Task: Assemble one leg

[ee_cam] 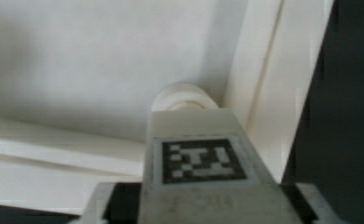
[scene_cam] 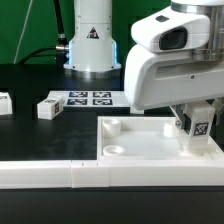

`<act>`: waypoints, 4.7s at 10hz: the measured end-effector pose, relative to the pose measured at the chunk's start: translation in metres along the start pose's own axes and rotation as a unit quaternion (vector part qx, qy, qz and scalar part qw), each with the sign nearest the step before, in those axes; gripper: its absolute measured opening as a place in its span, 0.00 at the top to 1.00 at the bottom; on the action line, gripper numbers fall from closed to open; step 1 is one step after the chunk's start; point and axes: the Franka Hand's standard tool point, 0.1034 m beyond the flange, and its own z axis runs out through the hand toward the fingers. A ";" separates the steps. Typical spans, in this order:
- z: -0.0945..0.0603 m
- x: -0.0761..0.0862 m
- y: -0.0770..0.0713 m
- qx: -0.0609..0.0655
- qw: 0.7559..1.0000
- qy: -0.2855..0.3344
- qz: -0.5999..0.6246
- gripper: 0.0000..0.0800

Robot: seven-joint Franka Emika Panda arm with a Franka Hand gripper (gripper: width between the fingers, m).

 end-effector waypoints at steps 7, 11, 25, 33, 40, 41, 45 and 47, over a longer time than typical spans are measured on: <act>0.001 -0.002 0.003 0.028 0.912 0.046 0.406 0.63; 0.003 -0.005 0.000 0.040 0.796 0.035 0.603 0.63; 0.001 -0.004 -0.004 -0.002 0.991 0.052 0.124 0.19; 0.003 -0.004 -0.002 -0.034 0.998 0.048 -0.031 0.64; 0.004 -0.004 0.001 0.011 0.970 0.063 0.236 0.64; 0.004 -0.004 0.000 0.016 0.952 0.062 0.300 0.64; 0.005 -0.005 0.001 0.024 0.871 0.058 0.487 0.64; 0.005 -0.006 0.000 0.029 0.820 0.053 0.569 0.64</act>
Offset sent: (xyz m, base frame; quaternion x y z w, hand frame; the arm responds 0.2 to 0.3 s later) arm -0.0100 -0.0055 -0.0034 0.0239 0.0330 0.3023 0.9523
